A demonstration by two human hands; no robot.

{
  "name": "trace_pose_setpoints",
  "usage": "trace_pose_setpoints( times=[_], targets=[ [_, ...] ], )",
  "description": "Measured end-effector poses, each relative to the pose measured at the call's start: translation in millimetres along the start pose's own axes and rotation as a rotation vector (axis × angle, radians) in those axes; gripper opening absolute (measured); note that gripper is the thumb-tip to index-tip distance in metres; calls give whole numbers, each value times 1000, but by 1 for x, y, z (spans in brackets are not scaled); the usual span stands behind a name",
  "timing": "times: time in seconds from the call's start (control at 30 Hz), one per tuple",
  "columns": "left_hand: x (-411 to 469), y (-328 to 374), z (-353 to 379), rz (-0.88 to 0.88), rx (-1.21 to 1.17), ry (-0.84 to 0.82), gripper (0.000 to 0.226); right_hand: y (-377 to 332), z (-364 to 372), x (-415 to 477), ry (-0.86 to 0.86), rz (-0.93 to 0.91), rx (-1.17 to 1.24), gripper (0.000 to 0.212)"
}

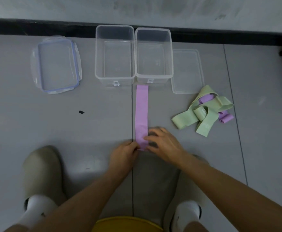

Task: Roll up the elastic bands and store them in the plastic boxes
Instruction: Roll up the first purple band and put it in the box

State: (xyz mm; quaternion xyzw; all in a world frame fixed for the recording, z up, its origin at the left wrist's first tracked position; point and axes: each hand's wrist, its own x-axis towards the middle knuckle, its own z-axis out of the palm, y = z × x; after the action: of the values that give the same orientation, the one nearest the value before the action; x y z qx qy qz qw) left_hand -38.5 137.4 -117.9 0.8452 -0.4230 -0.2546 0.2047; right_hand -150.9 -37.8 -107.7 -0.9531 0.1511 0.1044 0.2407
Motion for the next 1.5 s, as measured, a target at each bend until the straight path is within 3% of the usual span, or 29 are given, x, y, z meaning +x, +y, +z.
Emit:
trace_pose_setpoints(
  times=[0.17, 0.43, 0.53, 0.63, 0.77, 0.87, 1.0, 1.13, 1.37, 1.5],
  targets=[
    [-3, 3, 0, -28, -10, 11, 13, -12, 20, -23, 35, 11, 81, 17],
    [10, 1, 2, -35, -7, 11, 10, -17, 27, -11, 31, 148, 169, 13],
    [9, 2, 3, 63, 27, 38, 9, -19, 28, -8, 39, 191, 196, 9],
    [5, -1, 5, 157, 98, 43, 17, -20, 29, -8, 45, 166, 126, 9],
    [4, -7, 6, 240, 146, 55, 11, -21, 35, -13, 47, 121, 27, 14],
    [9, -5, 4, 231, 140, 45, 18, -20, 37, -14, 34, 81, -12, 17],
    [14, -2, 4, 192, 140, 29, 10, -20, 36, -11, 50, 104, 2, 15],
    [11, -7, 6, 222, 170, 10, 20, -22, 34, -10, 41, 111, 16, 16],
    [14, -8, 9, 258, 182, 47, 7, -19, 32, -8, -7, 112, 39, 19],
    [16, -6, 10, 192, 193, 45, 12, -20, 27, -5, -52, 152, 69, 21]
  ],
)
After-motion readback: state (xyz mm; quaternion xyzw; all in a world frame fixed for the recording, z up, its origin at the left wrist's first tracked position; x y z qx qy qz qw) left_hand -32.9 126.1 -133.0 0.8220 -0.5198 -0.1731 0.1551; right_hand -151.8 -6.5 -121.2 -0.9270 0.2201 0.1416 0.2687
